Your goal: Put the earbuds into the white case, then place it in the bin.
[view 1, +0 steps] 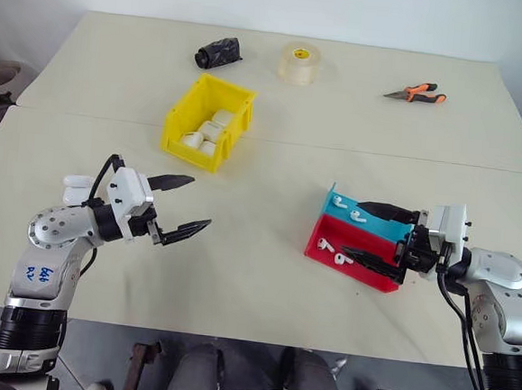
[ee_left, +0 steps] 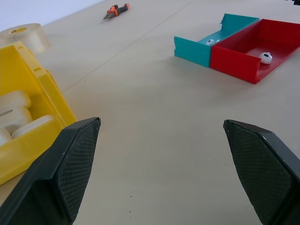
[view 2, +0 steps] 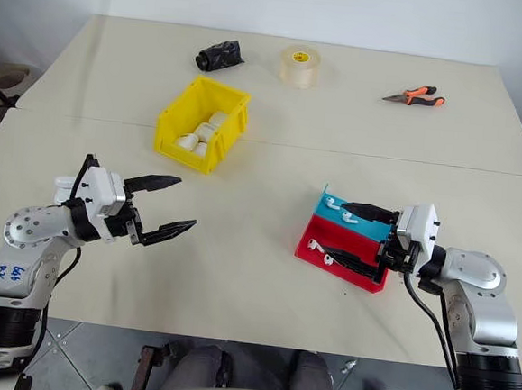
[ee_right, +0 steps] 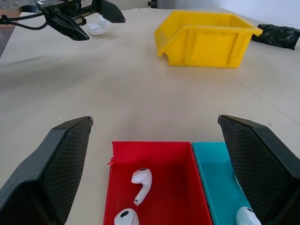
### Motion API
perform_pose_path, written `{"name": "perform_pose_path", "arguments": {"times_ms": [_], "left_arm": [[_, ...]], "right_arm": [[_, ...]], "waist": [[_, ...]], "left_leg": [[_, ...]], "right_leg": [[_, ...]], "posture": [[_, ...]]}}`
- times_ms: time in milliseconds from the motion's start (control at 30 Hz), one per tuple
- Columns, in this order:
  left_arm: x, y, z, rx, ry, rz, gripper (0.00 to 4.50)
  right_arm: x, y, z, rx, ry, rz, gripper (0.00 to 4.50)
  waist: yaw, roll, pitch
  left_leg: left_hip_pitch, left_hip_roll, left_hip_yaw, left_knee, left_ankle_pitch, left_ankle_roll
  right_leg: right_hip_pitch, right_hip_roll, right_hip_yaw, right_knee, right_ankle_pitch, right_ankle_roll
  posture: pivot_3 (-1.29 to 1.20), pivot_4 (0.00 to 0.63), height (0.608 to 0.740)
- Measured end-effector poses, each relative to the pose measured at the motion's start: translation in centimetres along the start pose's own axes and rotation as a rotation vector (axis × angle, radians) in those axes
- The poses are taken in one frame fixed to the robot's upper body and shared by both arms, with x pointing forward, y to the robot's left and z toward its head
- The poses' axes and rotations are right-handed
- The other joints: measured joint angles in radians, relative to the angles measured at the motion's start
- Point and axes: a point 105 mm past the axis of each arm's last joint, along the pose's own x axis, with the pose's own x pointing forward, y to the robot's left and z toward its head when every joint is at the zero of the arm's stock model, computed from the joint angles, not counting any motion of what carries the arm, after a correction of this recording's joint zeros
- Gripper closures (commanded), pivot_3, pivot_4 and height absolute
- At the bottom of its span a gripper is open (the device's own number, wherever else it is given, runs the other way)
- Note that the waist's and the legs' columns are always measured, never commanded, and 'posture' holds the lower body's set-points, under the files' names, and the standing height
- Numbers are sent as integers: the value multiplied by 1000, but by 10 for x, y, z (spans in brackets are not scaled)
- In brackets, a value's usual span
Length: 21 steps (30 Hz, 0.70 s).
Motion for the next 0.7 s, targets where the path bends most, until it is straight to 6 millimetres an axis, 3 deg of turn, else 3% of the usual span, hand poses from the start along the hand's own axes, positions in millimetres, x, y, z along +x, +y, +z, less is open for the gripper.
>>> {"name": "perform_pose_path", "arguments": {"times_ms": [467,700], "left_arm": [[2,0,-2,-6,-8,31,37],[-27,18,-10,-62,37,280,37]], "right_arm": [[0,-3,-1,6,-2,0,0],[10,1,1,6,-35,43,0]], "waist": [[0,0,0],[-4,0,0]], "left_leg": [[0,0,0,0,0,0],[0,0,0,0,0,0]], "right_leg": [[0,0,0,0,0,0],[0,0,0,0,0,0]], "posture": [[0,150,740],[0,150,740]]}}
